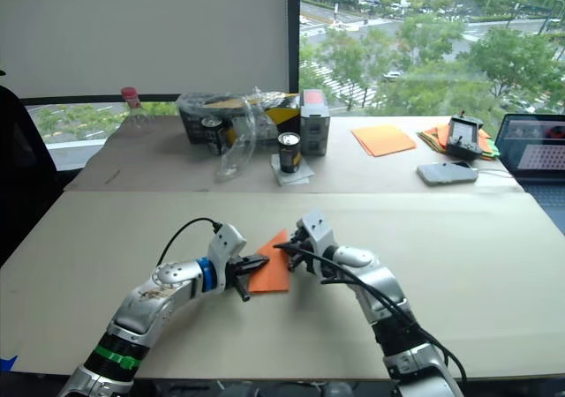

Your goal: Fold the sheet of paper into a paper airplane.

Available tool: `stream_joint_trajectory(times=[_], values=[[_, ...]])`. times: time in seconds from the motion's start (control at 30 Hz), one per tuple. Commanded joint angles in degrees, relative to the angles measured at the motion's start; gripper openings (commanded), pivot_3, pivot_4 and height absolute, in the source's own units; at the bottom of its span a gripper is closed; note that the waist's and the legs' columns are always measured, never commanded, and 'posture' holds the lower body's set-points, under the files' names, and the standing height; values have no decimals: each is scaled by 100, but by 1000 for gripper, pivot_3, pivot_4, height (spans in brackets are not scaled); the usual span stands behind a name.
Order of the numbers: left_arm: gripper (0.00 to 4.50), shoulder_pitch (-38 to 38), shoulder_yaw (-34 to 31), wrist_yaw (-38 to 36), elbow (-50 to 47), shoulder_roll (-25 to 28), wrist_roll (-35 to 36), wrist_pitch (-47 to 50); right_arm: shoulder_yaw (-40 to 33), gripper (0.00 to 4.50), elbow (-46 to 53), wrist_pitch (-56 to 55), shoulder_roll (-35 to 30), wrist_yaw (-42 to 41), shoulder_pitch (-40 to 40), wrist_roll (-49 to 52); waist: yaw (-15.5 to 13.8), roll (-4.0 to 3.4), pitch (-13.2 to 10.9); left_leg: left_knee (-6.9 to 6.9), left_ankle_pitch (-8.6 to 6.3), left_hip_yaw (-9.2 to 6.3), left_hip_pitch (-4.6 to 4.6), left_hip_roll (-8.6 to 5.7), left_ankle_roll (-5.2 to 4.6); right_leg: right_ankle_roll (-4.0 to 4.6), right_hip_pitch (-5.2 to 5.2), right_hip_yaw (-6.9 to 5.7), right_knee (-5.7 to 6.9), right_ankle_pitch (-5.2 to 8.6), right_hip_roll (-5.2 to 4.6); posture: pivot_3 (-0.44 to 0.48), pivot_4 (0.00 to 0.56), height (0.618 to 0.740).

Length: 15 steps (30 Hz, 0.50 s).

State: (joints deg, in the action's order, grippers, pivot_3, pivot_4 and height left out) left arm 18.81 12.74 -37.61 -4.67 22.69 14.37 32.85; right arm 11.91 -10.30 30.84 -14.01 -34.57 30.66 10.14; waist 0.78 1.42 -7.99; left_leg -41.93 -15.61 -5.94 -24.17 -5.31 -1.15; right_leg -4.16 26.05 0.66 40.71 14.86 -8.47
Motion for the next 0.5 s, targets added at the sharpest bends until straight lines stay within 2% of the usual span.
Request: stream_joint_trajectory(times=[0.03, 0.17, 0.33, 0.43, 0.5], values=[[22, -144, 96, 31, 30, 32, -136, 124, -100, 0, -811, -539, 47, 57, 250, -189, 2, 0, 0, 0, 0, 0, 0, 0, 0, 0, 0, 0, 0, 0, 0, 0, 150, 670], [22, -228, 61, 73, -52, 19, -134, 161, -162, 0, -1627, -1024, 125, 75, 730, -297, 18, 0, 0, 0, 0, 0, 0, 0, 1, 1, 2, 1, 1, -1, 0, 0, 150, 670], [22, -250, 52, 76, -76, 8, -136, 172, -257, 0, -2197, -1476, 249, 101, 956, -382, 28, -1, 1, 1, 0, 0, -1, 0, 1, 1, 4, 1, 4, -1, 1, 0, 150, 670], [22, -248, 62, 75, -58, -8, -146, 163, -267, 0, -2307, -1776, 331, 104, 974, -437, 31, -2, 2, 1, 0, 0, 0, 0, 1, 1, 4, 1, 5, -1, 1, 0, 150, 670], [22, -202, 64, 71, -25, -28, -149, 169, -350, 0, -2041, -2113, 360, 49, 913, -367, 31, -2, 2, 1, 0, 0, -1, 0, 1, 1, 5, 2, 6, -1, 1, 0, 150, 670]])
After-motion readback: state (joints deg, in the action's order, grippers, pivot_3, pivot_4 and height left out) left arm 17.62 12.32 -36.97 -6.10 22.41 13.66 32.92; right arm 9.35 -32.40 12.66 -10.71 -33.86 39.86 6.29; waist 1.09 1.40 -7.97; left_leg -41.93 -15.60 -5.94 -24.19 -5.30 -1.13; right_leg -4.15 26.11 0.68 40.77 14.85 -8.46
